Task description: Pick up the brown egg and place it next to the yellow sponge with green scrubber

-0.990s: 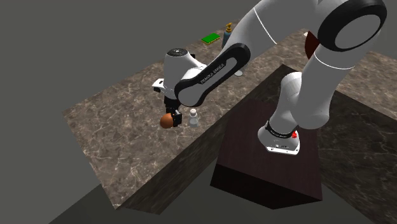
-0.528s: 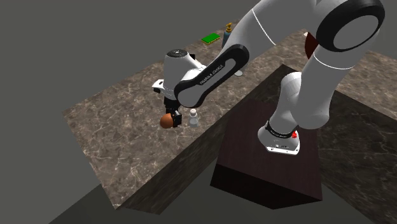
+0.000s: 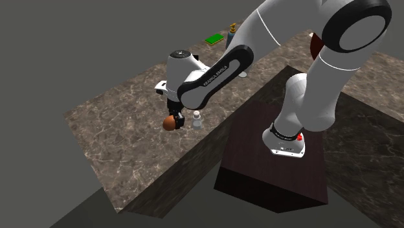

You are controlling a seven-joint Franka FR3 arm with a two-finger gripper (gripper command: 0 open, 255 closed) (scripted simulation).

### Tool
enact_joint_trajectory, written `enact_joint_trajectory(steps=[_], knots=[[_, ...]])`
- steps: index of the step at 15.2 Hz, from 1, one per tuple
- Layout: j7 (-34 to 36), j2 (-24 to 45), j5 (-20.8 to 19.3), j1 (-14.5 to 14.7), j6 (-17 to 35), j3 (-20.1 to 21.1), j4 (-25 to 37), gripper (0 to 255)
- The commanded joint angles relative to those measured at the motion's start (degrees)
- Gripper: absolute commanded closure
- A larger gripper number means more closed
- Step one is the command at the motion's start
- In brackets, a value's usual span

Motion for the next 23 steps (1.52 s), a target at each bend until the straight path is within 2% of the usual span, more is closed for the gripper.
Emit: enact_joint_trajectory(steps=[1, 23], knots=[[0.0, 0.0, 0.0, 0.0, 0.0, 0.0, 0.0, 255], [5.9, -9.5, -5.6, -0.7, -15.7, -0.3, 6.6, 255]])
